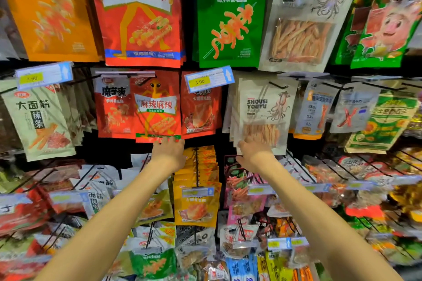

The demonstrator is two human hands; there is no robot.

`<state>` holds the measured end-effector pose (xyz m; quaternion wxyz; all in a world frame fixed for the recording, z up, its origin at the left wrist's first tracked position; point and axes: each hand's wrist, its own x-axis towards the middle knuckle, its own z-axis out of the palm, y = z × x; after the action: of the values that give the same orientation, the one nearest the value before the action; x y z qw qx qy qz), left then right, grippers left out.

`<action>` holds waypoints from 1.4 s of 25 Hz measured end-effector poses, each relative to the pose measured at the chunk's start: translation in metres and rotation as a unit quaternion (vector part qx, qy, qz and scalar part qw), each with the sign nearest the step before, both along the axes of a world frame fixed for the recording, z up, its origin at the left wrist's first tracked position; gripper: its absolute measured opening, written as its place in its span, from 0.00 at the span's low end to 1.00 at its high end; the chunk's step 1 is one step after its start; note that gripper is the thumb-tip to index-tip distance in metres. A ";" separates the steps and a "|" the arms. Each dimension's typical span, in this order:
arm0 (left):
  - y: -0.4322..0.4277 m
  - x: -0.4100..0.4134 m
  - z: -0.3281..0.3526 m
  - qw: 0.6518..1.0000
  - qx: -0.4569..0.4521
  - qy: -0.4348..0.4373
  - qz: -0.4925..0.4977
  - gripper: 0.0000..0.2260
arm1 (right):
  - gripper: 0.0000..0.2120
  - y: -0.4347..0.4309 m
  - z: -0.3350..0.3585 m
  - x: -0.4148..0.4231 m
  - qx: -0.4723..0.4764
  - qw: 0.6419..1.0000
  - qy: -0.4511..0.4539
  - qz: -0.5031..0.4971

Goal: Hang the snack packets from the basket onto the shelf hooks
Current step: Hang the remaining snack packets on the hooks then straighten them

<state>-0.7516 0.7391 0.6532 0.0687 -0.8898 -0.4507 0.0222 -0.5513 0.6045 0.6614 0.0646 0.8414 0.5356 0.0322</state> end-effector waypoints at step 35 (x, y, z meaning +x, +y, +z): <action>-0.033 0.207 0.053 0.874 -0.168 -0.456 0.003 0.34 | 0.40 0.002 0.027 0.196 0.302 0.871 0.386 -0.038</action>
<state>-0.5441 0.7064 0.7059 -0.2950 -0.7981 -0.4237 -0.3106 -0.3552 0.6064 0.6884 -0.4035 0.7848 0.4500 -0.1370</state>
